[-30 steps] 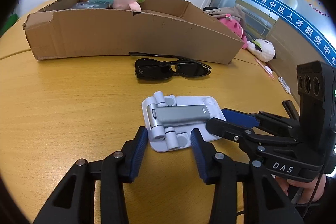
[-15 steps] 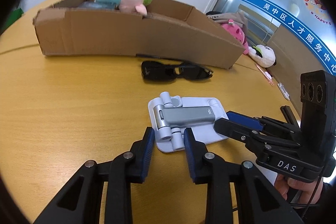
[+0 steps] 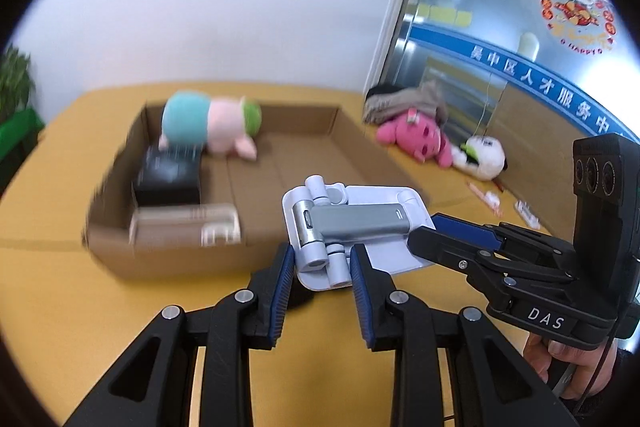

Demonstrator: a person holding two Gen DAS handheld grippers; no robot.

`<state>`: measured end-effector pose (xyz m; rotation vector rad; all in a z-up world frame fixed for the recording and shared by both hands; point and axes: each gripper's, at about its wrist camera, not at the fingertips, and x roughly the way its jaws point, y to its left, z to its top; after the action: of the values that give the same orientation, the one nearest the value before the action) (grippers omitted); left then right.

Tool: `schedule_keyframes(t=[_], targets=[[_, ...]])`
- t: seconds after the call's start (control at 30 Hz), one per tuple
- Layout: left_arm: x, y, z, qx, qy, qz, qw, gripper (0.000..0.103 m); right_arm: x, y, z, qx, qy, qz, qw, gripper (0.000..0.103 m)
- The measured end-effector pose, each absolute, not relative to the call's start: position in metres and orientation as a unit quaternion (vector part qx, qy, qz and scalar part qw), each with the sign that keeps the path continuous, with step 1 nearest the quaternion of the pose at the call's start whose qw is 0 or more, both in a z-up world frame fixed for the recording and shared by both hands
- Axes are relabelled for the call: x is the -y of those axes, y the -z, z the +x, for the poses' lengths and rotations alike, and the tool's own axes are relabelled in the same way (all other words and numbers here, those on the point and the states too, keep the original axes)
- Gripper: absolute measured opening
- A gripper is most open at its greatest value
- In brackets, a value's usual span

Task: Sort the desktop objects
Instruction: 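Lift the phone stand with the left gripper and carry it into the box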

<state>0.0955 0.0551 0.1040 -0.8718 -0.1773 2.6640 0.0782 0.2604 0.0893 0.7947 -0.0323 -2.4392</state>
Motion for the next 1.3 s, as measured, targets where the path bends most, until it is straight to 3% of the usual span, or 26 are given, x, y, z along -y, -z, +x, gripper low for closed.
schedule_keyframes(t=[0.23,0.5,0.83,1.3], targets=[[-0.059,-0.146,0.039,0.056,-0.943,-0.278,0.174,0.028,-0.261,-0.135,0.028,0.017,0.922,0.266,0.281,0.038],[-0.043,-0.151,-0.045,0.062,-0.936,-0.305,0.165,0.028,-0.248,-0.144,-0.060,0.021,0.911,0.295,0.287,0.039],[-0.016,-0.085,-0.137,0.095,-0.897,-0.412,0.132,0.026,-0.213,-0.083,-0.154,0.018,0.883,0.378,0.277,0.038],[-0.013,-0.007,-0.172,0.085,-0.848,-0.517,0.085,0.023,-0.189,0.008,-0.218,0.026,0.807,0.527,0.264,0.038]])
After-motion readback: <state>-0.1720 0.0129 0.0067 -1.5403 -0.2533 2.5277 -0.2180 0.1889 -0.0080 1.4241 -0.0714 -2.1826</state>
